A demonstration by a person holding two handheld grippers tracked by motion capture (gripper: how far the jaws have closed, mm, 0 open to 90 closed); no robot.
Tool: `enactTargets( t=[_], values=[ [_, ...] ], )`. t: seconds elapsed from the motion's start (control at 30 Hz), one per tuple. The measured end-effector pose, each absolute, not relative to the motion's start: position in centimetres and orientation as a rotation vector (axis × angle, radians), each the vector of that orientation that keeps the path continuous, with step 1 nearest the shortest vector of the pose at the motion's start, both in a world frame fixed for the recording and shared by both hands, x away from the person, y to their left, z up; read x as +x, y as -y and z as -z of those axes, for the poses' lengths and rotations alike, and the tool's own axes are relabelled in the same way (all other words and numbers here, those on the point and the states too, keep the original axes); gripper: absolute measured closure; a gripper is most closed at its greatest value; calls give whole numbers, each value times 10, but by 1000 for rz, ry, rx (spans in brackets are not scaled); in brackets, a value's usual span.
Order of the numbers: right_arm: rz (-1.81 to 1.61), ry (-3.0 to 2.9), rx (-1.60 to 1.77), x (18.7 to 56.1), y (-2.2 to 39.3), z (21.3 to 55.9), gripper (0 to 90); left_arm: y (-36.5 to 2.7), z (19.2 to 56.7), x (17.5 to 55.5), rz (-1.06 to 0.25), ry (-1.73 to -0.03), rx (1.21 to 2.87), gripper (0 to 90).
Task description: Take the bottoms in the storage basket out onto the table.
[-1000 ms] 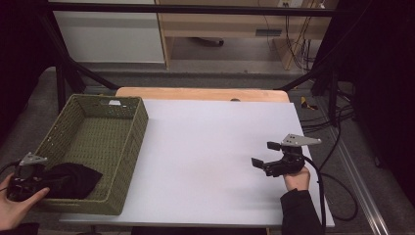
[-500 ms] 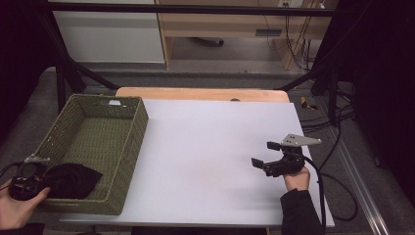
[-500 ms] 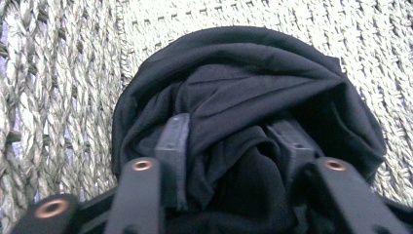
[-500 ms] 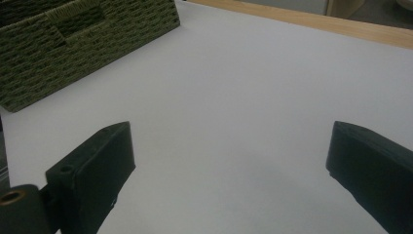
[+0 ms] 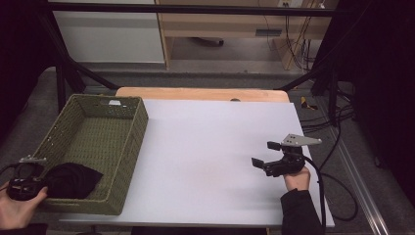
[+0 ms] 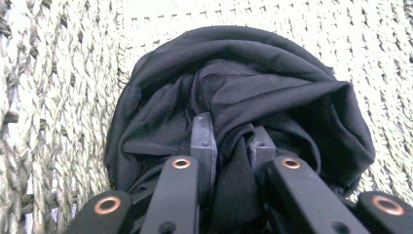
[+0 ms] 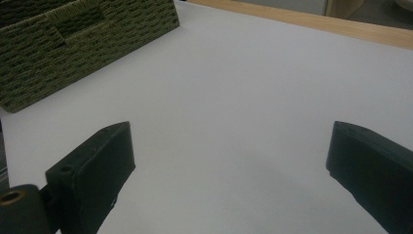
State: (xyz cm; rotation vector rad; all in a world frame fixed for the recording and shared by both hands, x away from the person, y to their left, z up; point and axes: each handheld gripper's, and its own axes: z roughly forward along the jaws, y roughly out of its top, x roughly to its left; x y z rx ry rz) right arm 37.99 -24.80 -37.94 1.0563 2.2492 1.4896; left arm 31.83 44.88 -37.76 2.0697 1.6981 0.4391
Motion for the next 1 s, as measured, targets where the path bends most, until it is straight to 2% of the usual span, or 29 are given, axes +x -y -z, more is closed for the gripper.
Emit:
enactTargets(
  t=[0.5, 1.0],
  values=[
    [-1491, -2247, 1057, 380, 249, 379, 40, -455, 370, 314, -447, -1690, 1986, 817],
    [-1493, -2246, 1056, 380, 249, 379, 40, -449, 361, 315, -492, -1654, 2002, 817]
  ],
)
